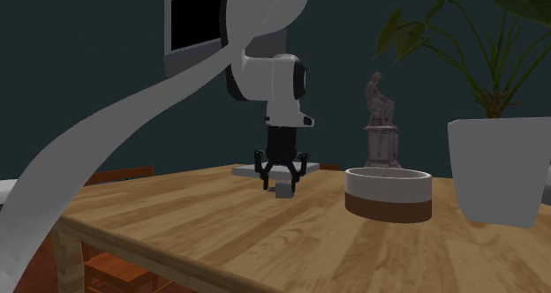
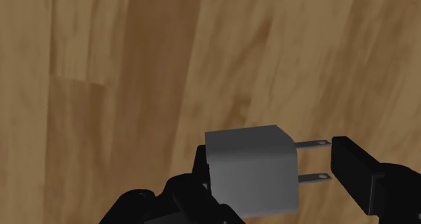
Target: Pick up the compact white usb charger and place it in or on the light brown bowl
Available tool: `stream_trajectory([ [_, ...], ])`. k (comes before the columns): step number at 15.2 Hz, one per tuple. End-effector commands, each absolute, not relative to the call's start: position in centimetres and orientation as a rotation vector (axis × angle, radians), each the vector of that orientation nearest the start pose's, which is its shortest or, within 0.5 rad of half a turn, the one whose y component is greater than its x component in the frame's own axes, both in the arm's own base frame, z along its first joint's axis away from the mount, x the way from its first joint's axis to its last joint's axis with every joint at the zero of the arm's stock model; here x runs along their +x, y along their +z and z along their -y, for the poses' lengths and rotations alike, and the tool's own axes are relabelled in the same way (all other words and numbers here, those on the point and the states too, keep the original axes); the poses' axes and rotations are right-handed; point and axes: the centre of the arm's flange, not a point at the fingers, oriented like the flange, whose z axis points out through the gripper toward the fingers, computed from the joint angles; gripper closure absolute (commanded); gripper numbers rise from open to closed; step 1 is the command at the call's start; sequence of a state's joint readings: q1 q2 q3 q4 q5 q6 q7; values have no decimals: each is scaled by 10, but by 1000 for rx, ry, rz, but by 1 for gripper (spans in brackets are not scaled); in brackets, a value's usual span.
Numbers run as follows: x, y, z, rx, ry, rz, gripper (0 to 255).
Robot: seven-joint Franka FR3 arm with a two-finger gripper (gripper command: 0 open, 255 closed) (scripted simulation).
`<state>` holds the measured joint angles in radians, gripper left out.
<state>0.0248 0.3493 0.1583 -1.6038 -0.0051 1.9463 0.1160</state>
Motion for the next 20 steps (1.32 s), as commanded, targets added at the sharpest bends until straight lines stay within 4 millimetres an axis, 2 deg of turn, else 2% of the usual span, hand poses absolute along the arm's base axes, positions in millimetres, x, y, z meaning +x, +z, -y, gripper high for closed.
stream_trajectory([
  [1, 650, 429, -109, -3091, 18, 93, 255],
  [9, 650, 429, -109, -3091, 18, 93, 255],
  [20, 650, 487, -109, -3091, 18, 93, 255],
])
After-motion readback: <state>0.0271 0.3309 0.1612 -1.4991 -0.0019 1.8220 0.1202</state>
